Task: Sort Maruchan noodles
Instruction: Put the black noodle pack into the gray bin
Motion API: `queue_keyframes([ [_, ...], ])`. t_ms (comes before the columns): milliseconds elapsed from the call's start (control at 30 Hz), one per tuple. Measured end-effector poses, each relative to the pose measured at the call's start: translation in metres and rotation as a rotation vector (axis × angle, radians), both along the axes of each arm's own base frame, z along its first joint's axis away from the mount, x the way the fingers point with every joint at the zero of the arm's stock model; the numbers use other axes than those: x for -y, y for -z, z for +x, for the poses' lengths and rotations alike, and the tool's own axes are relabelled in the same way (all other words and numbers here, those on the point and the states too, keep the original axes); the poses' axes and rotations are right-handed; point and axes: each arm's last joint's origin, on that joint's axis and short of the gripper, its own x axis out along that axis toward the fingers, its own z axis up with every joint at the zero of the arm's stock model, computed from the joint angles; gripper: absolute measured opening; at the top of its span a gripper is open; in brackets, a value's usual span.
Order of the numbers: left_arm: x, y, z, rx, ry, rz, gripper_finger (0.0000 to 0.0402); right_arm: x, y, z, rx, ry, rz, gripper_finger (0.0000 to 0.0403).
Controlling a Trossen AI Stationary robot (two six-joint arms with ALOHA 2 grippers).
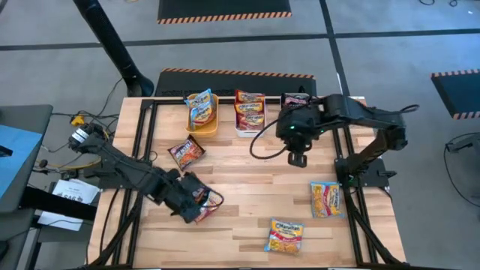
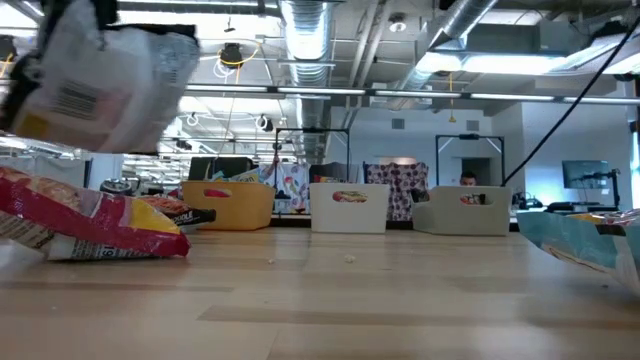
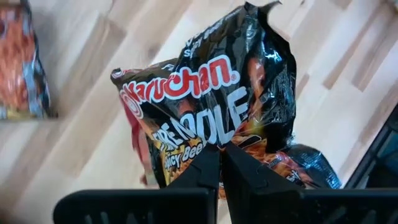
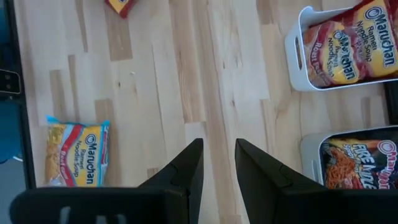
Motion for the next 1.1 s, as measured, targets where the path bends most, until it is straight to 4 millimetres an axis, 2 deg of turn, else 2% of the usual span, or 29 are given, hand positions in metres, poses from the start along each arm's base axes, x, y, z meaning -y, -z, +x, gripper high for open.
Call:
queue_keyframes([
  [200, -0.019, -0.003, 0.016, 0.054, 0.041, 0.042, 0.0000, 0.000, 0.001, -0.014, -0.003, 0.034, 0.019, 0.0118],
  [367, -0.033, -0.005, 0.028, 0.100, 0.074, 0.076, 0.0000, 0.000, 0.017, -0.024, -0.028, 0.076, 0.037, 0.0118],
  [633, -0.054, -0.009, 0.042, 0.163, 0.106, 0.125, 0.0000, -0.001, 0.060, -0.037, 0.022, 0.135, 0.123, 0.0118],
  [833, -0.067, -0.012, 0.050, 0.206, 0.129, 0.164, 0.0000, -0.002, 0.091, -0.046, 0.031, 0.254, 0.184, 0.0118],
  [1100, -0.077, -0.016, 0.058, 0.258, 0.173, 0.216, 0.0000, -0.010, 0.128, -0.045, 0.116, 0.319, 0.285, 0.0118],
])
